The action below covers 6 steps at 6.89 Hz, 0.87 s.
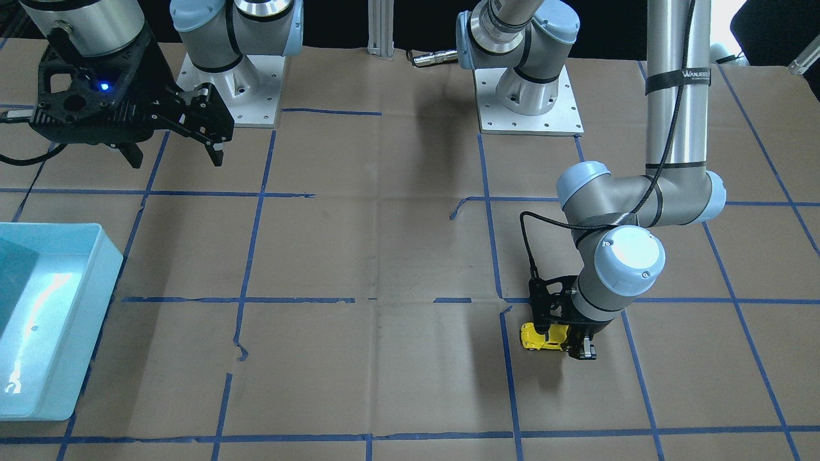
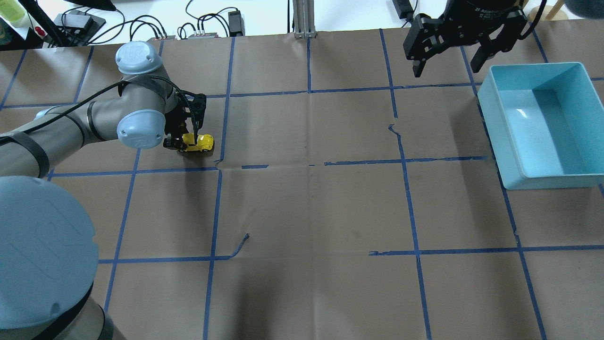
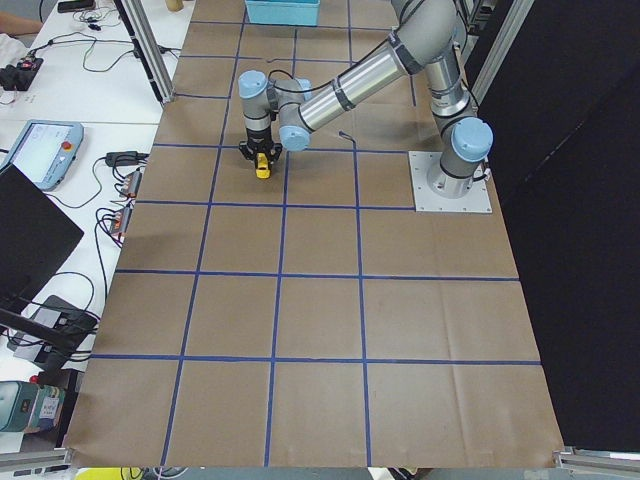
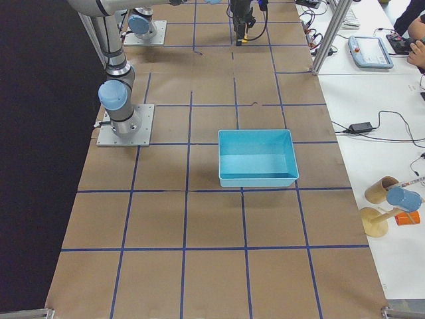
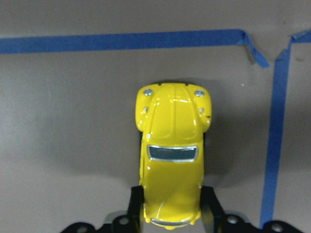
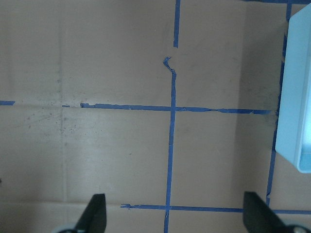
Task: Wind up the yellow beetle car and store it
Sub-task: 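Keep dragging the car backward with the left gripper to wind it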
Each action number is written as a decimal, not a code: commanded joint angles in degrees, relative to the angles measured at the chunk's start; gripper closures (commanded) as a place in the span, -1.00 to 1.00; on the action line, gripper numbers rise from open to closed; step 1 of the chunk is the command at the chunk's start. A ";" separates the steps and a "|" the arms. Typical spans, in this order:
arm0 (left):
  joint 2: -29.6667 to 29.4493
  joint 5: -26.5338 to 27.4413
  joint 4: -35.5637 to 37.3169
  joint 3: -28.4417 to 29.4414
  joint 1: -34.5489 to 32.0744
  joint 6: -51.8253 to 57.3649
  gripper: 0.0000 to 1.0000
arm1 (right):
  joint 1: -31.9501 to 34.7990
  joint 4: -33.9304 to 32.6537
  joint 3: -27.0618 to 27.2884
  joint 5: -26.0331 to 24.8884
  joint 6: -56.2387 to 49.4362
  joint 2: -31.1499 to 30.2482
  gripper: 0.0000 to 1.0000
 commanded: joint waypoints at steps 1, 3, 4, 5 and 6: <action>-0.37 1.19 -0.01 -0.07 1.23 0.99 0.34 | 0.00 0.00 0.00 0.00 0.00 0.00 -1.00; -0.37 1.36 -0.01 -0.07 2.20 1.25 0.34 | 0.00 0.09 0.00 0.00 0.00 0.00 -1.00; -0.37 1.62 -0.01 -0.07 2.55 1.26 0.34 | 0.00 0.00 0.00 0.00 0.00 0.00 -1.00; -0.37 2.15 0.08 0.01 2.73 1.26 0.33 | 0.00 0.00 0.00 0.00 0.00 0.00 -1.00; -0.20 2.07 -0.01 0.01 2.73 1.17 0.26 | 0.00 0.00 0.00 0.00 0.00 0.00 -1.00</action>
